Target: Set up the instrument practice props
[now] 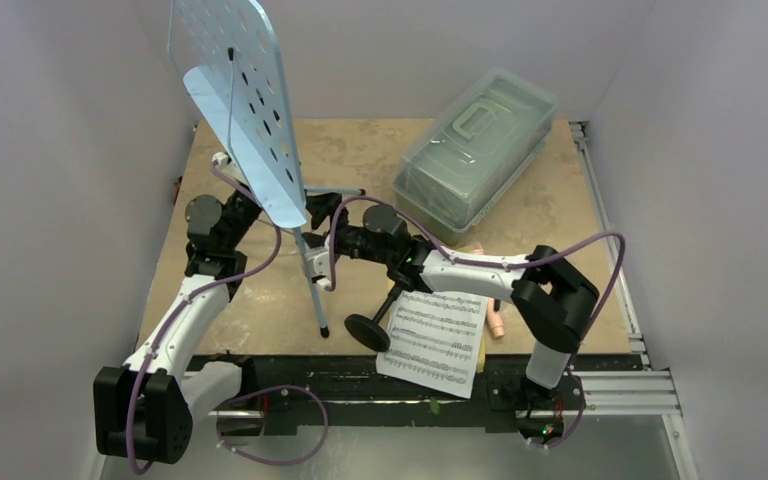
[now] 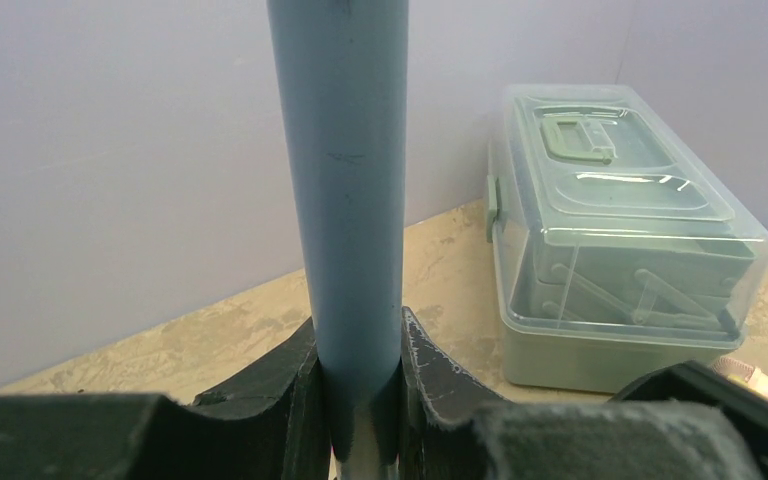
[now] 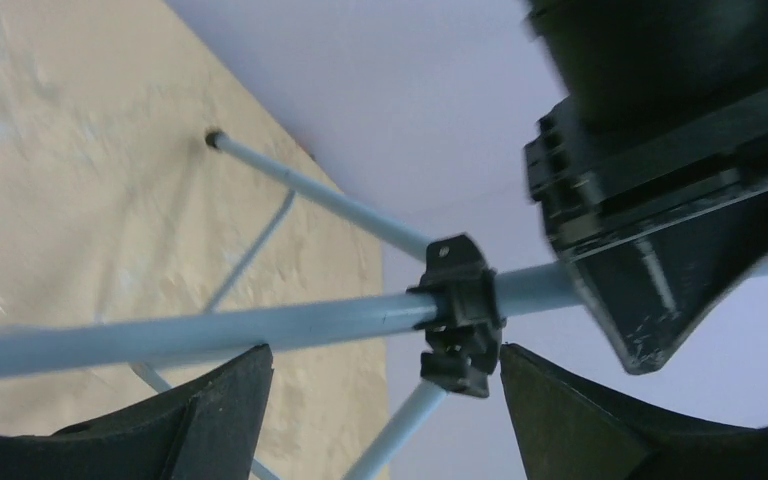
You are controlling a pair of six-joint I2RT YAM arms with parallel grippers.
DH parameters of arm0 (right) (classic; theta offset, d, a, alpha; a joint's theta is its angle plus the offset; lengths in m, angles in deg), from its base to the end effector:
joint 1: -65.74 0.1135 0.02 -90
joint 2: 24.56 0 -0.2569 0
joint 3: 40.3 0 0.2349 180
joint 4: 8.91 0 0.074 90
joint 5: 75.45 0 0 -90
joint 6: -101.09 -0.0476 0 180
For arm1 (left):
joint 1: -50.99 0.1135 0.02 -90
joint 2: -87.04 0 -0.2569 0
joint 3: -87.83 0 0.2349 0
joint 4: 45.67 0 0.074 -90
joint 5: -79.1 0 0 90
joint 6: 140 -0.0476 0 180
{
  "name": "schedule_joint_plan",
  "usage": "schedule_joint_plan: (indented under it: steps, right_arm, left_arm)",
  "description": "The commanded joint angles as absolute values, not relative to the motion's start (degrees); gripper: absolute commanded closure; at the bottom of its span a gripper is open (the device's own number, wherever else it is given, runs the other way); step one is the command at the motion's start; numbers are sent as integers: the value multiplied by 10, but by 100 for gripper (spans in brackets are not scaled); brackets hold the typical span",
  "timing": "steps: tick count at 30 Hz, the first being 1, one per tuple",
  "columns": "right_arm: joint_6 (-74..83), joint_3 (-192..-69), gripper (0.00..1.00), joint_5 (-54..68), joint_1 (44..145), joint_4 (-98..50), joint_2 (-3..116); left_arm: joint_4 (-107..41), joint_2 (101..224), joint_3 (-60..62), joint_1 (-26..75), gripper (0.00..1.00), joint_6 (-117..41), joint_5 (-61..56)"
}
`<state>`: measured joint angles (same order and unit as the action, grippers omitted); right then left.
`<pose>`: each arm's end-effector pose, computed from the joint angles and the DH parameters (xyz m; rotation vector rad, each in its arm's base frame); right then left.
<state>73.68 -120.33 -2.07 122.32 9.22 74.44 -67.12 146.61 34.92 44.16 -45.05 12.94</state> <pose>0.2100 0.3430 0.2891 -1.4689 0.6002 0.1480 0.2329 -0.0473 0.3378 0.3778 1.2948 -0.4464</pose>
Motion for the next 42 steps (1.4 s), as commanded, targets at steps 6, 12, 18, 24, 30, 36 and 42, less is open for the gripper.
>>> schedule_joint_plan:
  steps: [6, 12, 18, 24, 30, 36, 42]
  right_arm:
    - [909, -1246, 40, 66, 1226, 202, 812]
    - [880, -1263, 50, 60, 1226, 231, 835]
    - [800, -1296, 84, 92, 1222, 187, 847]
    - [533, -1354, 100, 8, 1188, 31, 823]
    - [193, -1412, 100, -135, 1125, -21, 834]
    - [149, -1400, 2, -1, 1125, -15, 791]
    - [59, -1402, 1, 121, 1125, -101, 719]
  left_arm:
    - [-742, 1442, 322, 437, 100, -469, 172]
    - [-745, 1441, 321, 435, 100, -465, 176]
    - [-741, 1441, 321, 435, 100, -469, 174]
    - [-741, 1442, 321, 435, 100, -467, 175]
    - [-739, 1443, 321, 435, 100, -468, 168]
    - [-709, 1430, 323, 430, 100, -483, 41]
    - [-675, 1408, 320, 399, 100, -528, -213]
